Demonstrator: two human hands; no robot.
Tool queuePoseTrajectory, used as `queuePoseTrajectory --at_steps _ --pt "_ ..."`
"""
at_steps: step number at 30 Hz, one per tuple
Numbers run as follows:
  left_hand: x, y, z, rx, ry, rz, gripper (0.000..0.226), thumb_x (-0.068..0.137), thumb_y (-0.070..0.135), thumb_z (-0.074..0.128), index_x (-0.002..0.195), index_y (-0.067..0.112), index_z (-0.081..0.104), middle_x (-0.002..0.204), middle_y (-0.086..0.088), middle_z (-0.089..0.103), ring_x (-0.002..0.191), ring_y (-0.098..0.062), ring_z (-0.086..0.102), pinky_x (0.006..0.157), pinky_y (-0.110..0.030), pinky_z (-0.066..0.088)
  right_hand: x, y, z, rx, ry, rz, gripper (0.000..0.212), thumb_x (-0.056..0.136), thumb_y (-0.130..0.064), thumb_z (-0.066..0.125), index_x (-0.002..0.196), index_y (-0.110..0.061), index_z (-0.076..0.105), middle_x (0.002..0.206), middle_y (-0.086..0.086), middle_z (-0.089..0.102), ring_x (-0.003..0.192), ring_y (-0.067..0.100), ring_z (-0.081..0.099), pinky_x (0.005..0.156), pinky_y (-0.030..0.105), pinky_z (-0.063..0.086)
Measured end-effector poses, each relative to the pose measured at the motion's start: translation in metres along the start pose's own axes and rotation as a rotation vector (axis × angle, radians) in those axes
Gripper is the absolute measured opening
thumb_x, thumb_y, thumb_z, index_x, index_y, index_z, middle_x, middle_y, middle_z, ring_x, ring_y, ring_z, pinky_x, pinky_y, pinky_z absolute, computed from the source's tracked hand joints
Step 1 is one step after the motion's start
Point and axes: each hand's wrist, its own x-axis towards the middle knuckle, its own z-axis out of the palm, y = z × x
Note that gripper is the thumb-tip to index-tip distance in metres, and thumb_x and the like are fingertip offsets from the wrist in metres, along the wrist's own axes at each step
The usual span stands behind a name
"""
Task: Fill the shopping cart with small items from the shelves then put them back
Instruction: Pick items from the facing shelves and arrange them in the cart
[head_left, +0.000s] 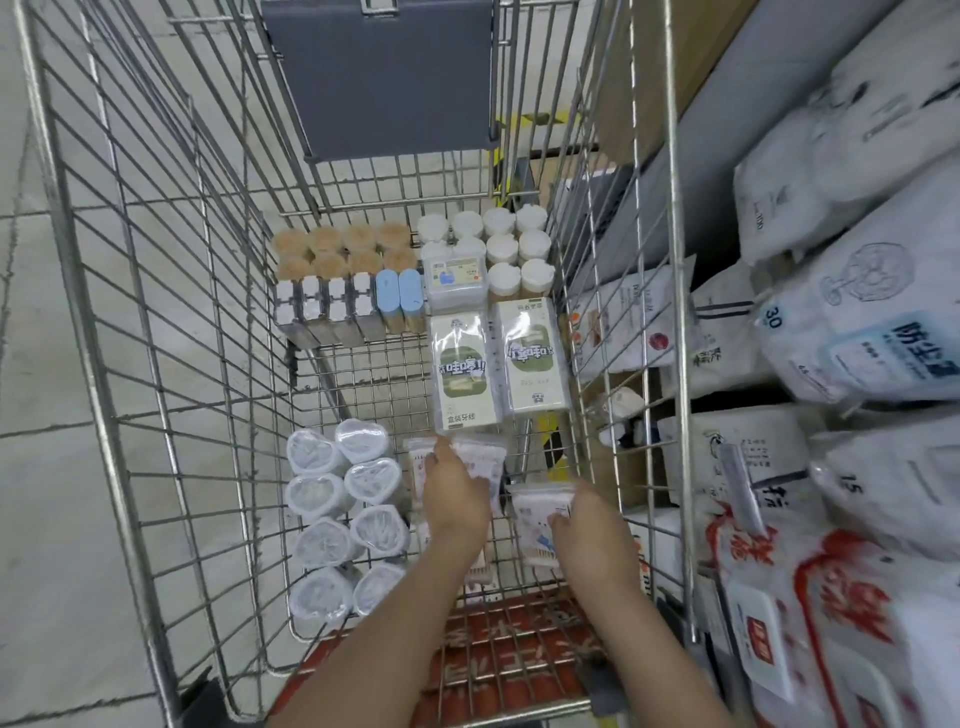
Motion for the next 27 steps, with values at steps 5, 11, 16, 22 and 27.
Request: queuePoseTrajectory --at_steps 5,11,16,22,27 --pt "-0.027 0.010 -0.047 -0.372 -0.121 0.026 0.032 0.086 0.008 0.067 0.116 0.005 0.055 0.108 -0.006 0.065 0.094 -0.022 0.062 0.073 -0.022 0.047 -0.028 -0.008 -0.022 0.229 0.067 -0.006 0.027 0.090 -0.018 0.062 0.117 -0.014 0.057 0.077 -0.006 0.061 0.068 0.013 0.059 0.056 0.027 0.047" --pt "-0.065 0.030 -0.150 -0.609 -0.279 0.043 0.010 0.092 0.010 0.057 0.094 0.019 0.052 0.092 0.004 0.063 0.078 -0.011 0.059 0.083 -0.032 0.044 -0.088 -0.027 -0.064 0.829 0.121 -0.012 0.002 0.089 -0.013 0.066 0.090 -0.014 0.067 0.077 -0.004 0.070 0.063 0.001 0.065 0.057 0.019 0.051" --pt "-0.089 0.042 -0.222 -0.706 -0.436 0.051 0.029 0.093 0.024 0.054 0.117 0.008 0.056 0.109 -0.019 0.068 0.097 -0.035 0.065 0.074 -0.037 0.052 -0.147 -0.037 -0.103 1.159 0.152 0.067 0.005 0.091 -0.014 0.062 0.093 -0.013 0.066 0.083 0.008 0.073 0.069 0.018 0.071 0.053 0.025 0.052" --pt "-0.139 0.065 -0.269 -0.579 -0.640 0.212 0.033 0.093 0.026 0.051 0.121 0.008 0.057 0.110 -0.014 0.070 0.103 -0.032 0.066 0.094 -0.047 0.047 -0.233 -0.028 -0.130 1.460 0.286 0.175 0.015 0.091 -0.020 0.061 0.102 -0.011 0.065 0.088 0.010 0.075 0.083 0.030 0.072 0.075 0.046 0.057" --pt "-0.181 0.102 -0.284 -0.541 -0.773 0.355 0.085 0.071 0.058 0.075 0.139 0.017 0.043 0.137 -0.004 0.055 0.127 -0.023 0.051 0.111 -0.051 0.032 -0.307 -0.003 -0.157 1.585 0.513 0.222 0.011 0.092 -0.018 0.061 0.099 -0.012 0.065 0.087 0.008 0.075 0.073 0.019 0.073 0.055 0.026 0.056"
